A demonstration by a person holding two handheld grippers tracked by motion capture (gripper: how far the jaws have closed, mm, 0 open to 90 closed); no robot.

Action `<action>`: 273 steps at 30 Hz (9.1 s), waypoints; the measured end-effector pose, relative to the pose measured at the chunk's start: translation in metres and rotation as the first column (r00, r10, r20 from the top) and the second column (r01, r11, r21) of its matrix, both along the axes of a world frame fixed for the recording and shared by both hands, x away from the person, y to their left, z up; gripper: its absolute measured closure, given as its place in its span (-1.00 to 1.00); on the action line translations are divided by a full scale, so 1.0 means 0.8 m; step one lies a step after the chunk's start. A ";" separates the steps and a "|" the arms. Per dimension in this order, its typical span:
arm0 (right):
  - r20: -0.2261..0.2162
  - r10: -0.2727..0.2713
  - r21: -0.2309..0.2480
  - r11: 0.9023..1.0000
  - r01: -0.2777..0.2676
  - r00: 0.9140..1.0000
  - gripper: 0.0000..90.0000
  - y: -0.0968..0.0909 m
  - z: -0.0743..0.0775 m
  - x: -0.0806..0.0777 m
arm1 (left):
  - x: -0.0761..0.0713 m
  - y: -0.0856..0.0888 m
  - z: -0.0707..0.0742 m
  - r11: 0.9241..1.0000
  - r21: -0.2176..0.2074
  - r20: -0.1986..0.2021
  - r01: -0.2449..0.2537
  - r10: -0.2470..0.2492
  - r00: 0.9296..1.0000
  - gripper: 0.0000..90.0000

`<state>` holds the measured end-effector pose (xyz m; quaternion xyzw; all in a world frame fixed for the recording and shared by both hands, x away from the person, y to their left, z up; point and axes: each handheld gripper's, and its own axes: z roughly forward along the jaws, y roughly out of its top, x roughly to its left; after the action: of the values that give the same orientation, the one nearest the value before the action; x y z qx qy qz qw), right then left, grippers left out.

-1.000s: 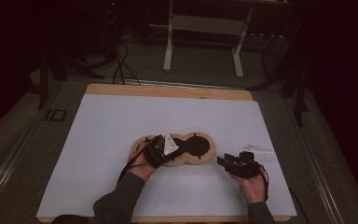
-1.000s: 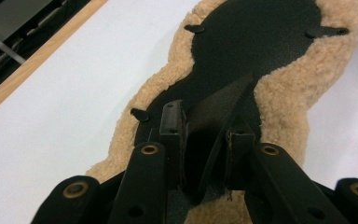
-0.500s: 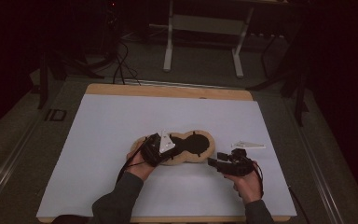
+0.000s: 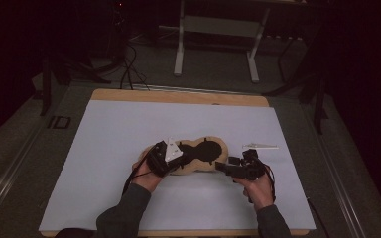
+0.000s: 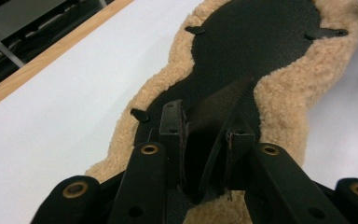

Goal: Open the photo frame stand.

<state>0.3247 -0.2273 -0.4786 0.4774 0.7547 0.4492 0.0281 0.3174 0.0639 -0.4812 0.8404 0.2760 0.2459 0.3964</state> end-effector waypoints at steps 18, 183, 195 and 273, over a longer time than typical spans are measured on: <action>-0.101 0.006 0.146 0.989 0.008 0.995 -0.43 0.017 0.016 0.035 | -0.003 0.021 0.004 0.996 -0.089 0.006 -0.004 0.004 1.000 0.68; 0.093 0.249 -0.113 0.965 -0.238 0.964 0.09 0.007 0.002 0.014 | -0.019 0.174 -0.040 0.947 -0.300 -0.349 -0.114 0.002 0.937 0.17; 0.069 0.221 -0.095 0.972 -0.214 0.973 0.04 0.004 -0.005 0.016 | -0.024 0.169 -0.034 0.953 -0.283 -0.308 -0.104 0.013 0.951 0.23; 0.168 0.127 -0.152 0.983 -0.102 0.978 -0.06 0.014 -0.035 0.049 | 0.015 0.149 -0.030 0.965 -0.215 -0.052 -0.152 0.144 0.988 0.20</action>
<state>0.3639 -0.2164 -0.5064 0.3881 0.8056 0.4356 0.1029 0.3294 0.1828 -0.5051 0.7732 0.3703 0.2278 0.4616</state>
